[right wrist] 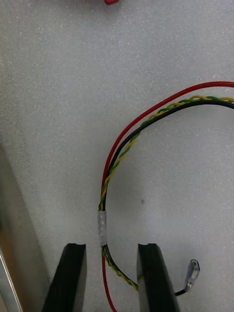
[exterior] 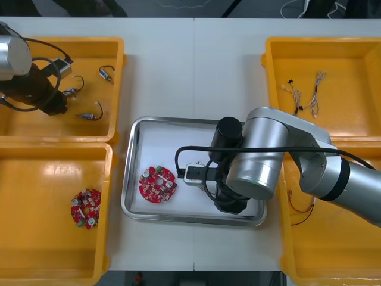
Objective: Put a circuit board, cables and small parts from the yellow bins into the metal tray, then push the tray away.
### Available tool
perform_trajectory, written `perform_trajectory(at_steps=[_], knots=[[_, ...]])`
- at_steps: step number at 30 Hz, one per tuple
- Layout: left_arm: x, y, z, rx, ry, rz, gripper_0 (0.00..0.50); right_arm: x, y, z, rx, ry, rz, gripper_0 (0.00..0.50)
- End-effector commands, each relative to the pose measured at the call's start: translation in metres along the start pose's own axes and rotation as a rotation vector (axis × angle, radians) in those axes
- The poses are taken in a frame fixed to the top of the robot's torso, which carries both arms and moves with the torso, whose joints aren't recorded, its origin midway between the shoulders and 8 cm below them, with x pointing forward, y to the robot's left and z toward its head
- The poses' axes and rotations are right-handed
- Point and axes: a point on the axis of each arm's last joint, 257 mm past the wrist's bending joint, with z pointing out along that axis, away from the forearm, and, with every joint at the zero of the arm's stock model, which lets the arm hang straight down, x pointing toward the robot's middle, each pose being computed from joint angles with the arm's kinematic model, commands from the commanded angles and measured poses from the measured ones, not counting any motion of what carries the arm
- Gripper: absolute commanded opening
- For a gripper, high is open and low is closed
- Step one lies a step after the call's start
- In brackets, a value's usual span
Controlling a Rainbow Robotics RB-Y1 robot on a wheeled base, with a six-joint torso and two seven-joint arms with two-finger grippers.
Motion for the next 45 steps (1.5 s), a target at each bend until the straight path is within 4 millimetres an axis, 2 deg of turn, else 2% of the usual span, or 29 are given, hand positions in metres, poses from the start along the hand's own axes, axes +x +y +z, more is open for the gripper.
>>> perform_trajectory(at_steps=[1,2,3,11,16,19,26,27,28,30,32,34,40,43,44,45], knots=[[-0.033,-0.006,-0.011,-0.010,-0.047,0.143,0.137,-0.018,-0.001,-0.012,0.006,-0.059,0.035,0.500],[-0.033,-0.006,-0.011,-0.008,-0.048,0.142,0.014,-0.018,-0.002,-0.013,0.008,-0.061,0.038,0.500],[-0.033,-0.006,-0.011,-0.007,-0.048,0.143,0.001,-0.019,-0.005,-0.017,0.014,-0.067,0.041,0.500],[-0.031,-0.008,-0.017,0.013,-0.043,0.135,0.000,-0.019,-0.031,-0.058,0.050,-0.098,0.094,0.500],[-0.032,-0.009,-0.033,0.028,-0.031,0.126,0.000,-0.012,-0.048,-0.093,0.090,-0.115,0.138,0.500],[-0.031,-0.007,-0.044,0.028,-0.016,0.129,0.000,0.001,-0.058,-0.109,0.106,-0.097,0.175,0.500],[-0.025,-0.003,-0.068,0.010,0.029,0.125,0.000,-0.001,-0.086,-0.151,0.178,-0.203,0.240,0.500],[-0.024,-0.001,-0.075,-0.010,0.048,0.132,0.000,0.002,-0.096,-0.163,0.206,-0.229,0.265,0.500],[-0.024,-0.001,-0.075,-0.010,0.048,0.132,0.000,0.002,-0.096,-0.163,0.206,-0.229,0.265,0.500],[-0.022,0.002,-0.087,-0.044,0.077,0.129,0.000,0.010,-0.112,-0.180,0.246,-0.261,0.310,0.500],[-0.024,-0.006,-0.096,-0.047,0.084,0.106,0.000,0.020,-0.127,-0.193,0.271,-0.283,0.359,0.500],[-0.025,-0.010,-0.100,-0.049,0.088,0.091,0.000,0.027,-0.134,-0.199,0.284,-0.291,0.383,0.500],[-0.030,-0.037,-0.115,-0.047,0.103,0.042,0.000,0.070,-0.175,-0.226,0.363,-0.305,0.545,0.500],[-0.033,-0.056,-0.121,-0.040,0.102,0.012,0.000,0.098,-0.196,-0.241,0.417,-0.305,0.638,0.500],[-0.034,-0.058,-0.122,-0.038,0.100,0.007,0.000,0.100,-0.198,-0.242,0.420,-0.303,0.648,0.500],[-0.033,-0.065,-0.125,-0.036,0.106,-0.010,0.000,0.112,-0.204,-0.244,0.425,-0.297,0.684,0.500]])
